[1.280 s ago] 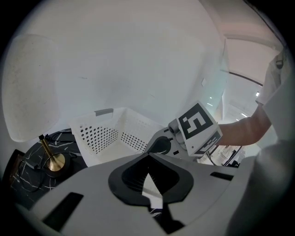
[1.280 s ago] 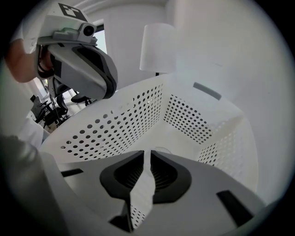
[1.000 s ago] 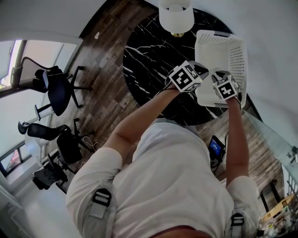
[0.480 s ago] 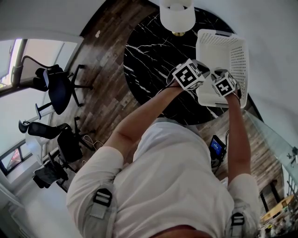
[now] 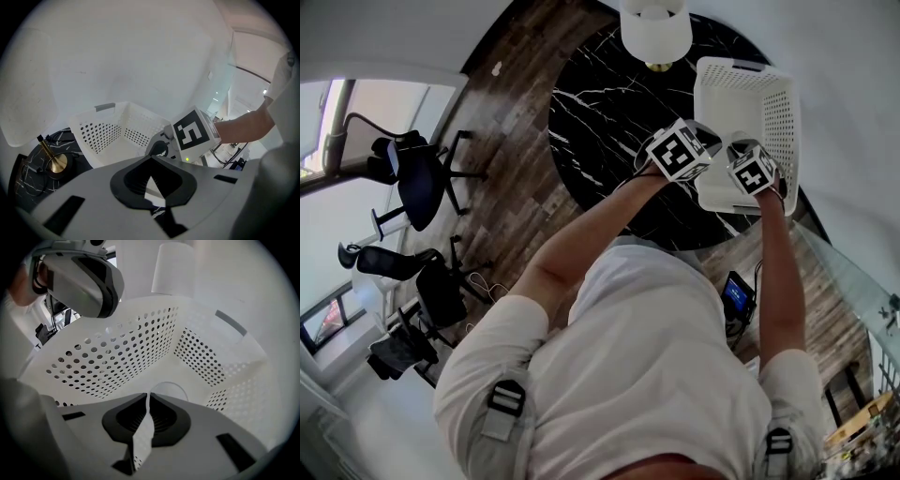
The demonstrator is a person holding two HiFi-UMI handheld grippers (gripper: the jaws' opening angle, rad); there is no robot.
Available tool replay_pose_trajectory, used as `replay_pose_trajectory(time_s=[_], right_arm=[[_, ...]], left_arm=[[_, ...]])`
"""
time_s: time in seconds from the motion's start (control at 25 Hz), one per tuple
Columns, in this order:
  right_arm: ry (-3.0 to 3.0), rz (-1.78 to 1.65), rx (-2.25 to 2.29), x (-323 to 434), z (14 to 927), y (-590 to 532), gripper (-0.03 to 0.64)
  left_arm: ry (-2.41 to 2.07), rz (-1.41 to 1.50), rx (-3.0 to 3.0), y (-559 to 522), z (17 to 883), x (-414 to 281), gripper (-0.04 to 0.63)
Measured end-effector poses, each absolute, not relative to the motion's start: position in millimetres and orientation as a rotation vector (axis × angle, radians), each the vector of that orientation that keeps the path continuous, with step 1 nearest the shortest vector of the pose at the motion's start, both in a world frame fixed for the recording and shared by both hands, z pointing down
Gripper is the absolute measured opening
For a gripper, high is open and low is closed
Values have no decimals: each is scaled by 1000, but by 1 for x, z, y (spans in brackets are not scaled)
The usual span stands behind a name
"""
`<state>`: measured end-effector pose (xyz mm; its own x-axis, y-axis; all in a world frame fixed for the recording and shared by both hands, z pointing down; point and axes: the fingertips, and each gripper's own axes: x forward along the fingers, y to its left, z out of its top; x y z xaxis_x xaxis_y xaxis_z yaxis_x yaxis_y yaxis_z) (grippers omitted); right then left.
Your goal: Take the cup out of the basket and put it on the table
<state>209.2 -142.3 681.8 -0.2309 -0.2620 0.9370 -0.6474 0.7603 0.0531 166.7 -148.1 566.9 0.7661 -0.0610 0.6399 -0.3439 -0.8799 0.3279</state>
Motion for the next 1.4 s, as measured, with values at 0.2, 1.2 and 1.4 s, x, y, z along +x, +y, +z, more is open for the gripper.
replay_pose_trajectory(time_s=[0.2,1.2,1.4], right_arm=[[-1811,421,726,213,679,-142,26],[-1882,306,873,213,591,-138,26],[-1902,271,897,211,565,-128,26]], left_arm=[[-306,895,2532,-144,564,167,5],[-305,843,2597,-124,531,164,6],[-325,804,2619,-117,518,161,5]])
